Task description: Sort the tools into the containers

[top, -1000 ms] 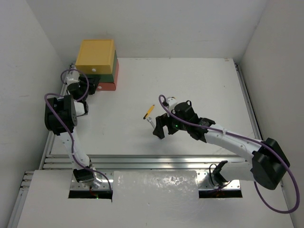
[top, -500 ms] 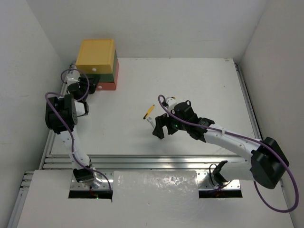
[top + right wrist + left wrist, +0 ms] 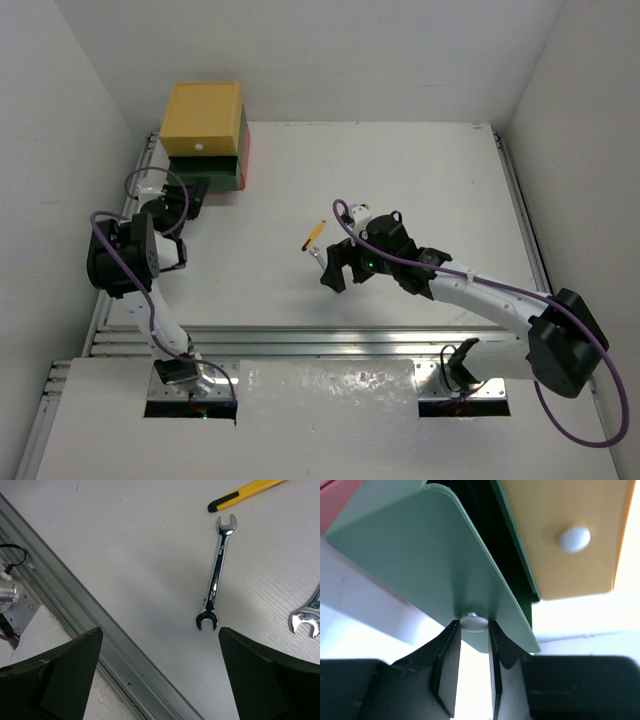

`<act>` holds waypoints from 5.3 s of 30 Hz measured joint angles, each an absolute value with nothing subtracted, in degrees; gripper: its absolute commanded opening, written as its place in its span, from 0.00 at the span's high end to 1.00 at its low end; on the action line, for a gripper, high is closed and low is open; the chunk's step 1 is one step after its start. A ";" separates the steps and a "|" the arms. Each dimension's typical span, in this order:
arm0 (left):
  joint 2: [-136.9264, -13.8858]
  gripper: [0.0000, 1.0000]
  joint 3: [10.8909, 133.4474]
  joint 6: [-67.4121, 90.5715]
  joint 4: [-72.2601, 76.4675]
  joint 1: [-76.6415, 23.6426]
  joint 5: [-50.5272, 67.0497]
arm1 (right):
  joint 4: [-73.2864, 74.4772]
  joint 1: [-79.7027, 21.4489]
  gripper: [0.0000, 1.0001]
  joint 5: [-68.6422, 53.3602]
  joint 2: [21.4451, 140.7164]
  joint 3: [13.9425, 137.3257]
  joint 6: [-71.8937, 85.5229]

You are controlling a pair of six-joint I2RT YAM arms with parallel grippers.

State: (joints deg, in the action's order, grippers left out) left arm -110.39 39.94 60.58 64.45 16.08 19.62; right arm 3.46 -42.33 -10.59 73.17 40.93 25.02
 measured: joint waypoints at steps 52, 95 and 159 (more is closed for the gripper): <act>-42.41 0.00 26.41 40.51 -4.05 2.59 17.02 | 24.88 -24.12 0.82 10.35 121.84 83.50 21.82; -62.78 1.00 31.77 55.24 26.55 -32.14 9.02 | 1.26 -45.21 0.01 -13.54 71.26 52.05 24.97; -48.95 0.01 46.19 24.93 -21.41 8.58 17.34 | 27.90 -43.38 0.85 25.47 134.26 102.43 51.83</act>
